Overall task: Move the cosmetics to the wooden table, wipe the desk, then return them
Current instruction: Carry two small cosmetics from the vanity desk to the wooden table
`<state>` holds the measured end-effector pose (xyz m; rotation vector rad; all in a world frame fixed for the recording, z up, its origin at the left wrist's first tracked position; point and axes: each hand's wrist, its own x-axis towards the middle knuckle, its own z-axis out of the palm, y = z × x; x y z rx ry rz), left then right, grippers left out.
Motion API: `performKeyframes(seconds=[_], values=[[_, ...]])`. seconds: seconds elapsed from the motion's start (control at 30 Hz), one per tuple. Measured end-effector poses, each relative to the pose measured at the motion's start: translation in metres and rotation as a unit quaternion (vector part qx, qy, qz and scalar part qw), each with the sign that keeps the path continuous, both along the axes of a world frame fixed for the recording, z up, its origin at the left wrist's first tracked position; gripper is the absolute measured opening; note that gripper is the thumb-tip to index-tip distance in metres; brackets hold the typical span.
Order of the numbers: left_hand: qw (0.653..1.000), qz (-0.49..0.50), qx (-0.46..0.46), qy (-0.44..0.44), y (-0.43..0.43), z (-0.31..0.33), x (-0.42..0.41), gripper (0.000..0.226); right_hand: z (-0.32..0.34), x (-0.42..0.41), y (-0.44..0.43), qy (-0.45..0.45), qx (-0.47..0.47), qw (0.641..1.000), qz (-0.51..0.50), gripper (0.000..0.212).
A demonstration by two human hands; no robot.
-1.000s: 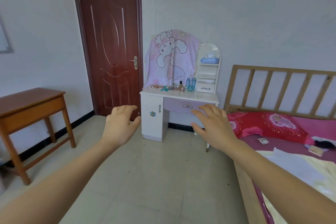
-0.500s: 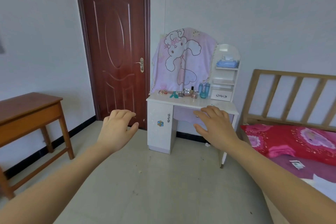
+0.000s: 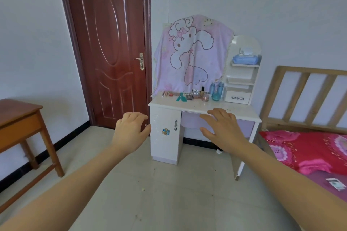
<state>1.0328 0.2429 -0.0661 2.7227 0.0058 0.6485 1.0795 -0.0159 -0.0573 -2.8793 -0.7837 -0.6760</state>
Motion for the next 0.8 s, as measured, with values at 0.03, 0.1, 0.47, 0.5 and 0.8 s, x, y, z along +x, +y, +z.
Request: performKeyframes(seconds=[0.03,0.1,0.47,0.5,0.8], values=[[1.0,-0.001,0.004,-0.005,0.0,0.001,0.016,0.056,-0.001,0.017,0.0,-0.006,0.006,1.0,0.001,0.049],[1.0,0.009,0.002,-0.016,0.002,0.005,0.052,0.057,0.0,0.055,0.001,-0.016,0.021,1.0,0.007,0.05],[0.998,0.053,-0.024,-0.008,0.021,-0.02,0.222,0.036,-0.032,0.254,0.035,0.093,0.007,0.995,0.026,0.053],[0.998,0.058,-0.019,0.016,0.028,-0.032,0.232,0.036,-0.043,0.267,0.044,0.101,0.002,0.994,0.033,0.061],[0.985,0.126,-0.105,0.053,0.124,-0.075,0.359,0.034,-0.095,0.397,0.124,0.174,0.012,0.984,0.046,0.043]])
